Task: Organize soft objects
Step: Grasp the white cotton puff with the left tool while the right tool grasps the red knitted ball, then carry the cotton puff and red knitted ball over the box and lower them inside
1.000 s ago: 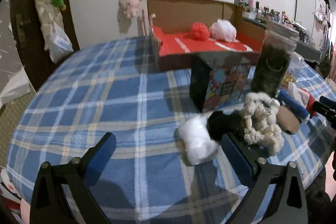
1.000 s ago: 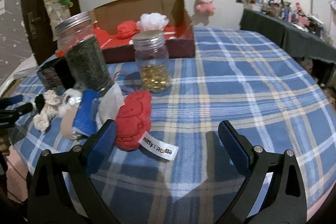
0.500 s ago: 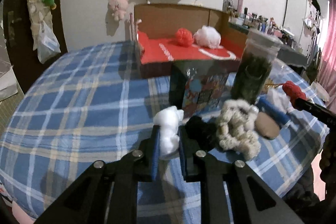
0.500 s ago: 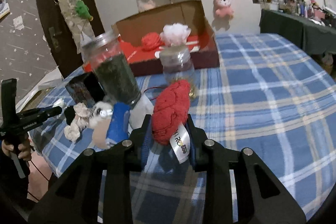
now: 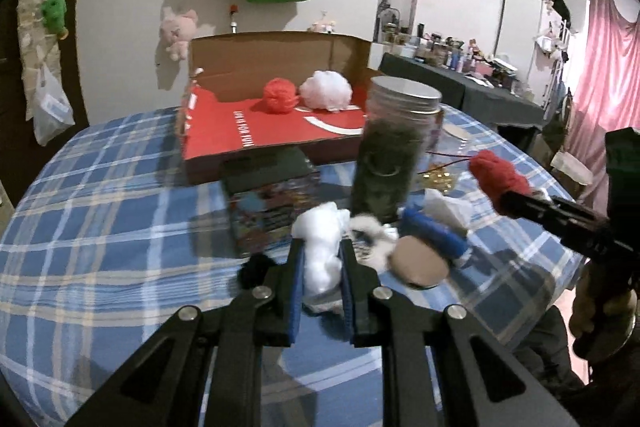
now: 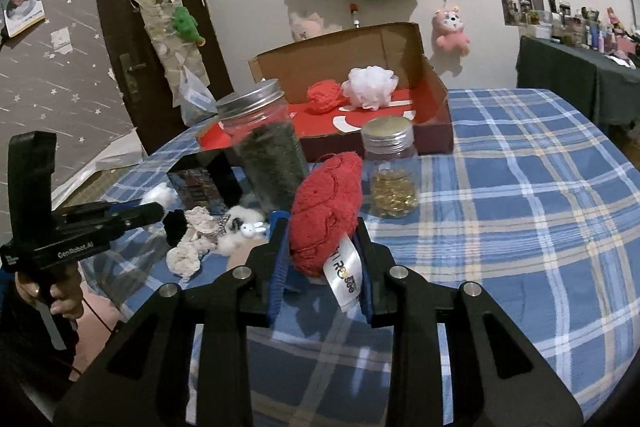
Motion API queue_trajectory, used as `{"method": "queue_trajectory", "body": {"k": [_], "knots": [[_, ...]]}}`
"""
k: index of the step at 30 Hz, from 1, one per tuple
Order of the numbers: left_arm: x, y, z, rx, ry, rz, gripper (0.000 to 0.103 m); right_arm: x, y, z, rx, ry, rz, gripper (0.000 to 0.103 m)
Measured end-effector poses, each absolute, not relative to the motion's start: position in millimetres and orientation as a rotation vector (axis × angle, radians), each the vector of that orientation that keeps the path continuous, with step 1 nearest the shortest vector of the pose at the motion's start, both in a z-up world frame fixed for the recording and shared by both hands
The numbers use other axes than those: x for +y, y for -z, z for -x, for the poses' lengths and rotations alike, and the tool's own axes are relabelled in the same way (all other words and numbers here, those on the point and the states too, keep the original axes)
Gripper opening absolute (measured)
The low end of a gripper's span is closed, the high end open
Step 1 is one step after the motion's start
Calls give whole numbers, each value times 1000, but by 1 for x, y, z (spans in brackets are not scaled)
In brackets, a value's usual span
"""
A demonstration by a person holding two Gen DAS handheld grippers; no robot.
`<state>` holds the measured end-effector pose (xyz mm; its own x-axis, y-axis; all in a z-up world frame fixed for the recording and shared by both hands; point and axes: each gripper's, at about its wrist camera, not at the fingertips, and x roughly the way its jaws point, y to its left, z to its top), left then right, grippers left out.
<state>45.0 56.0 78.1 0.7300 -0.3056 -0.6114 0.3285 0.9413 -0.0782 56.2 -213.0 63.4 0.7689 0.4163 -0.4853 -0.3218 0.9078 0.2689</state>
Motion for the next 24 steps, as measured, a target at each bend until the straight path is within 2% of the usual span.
{"method": "queue_trajectory", "body": {"k": [15,24], "knots": [[43,-75,-50,686,380,-17,18,-209,-59,-58,589,-400,-174,28],[50,-78,-48,674,362,-16,18,-221,-74,-54,534,-354,-180,28]]}}
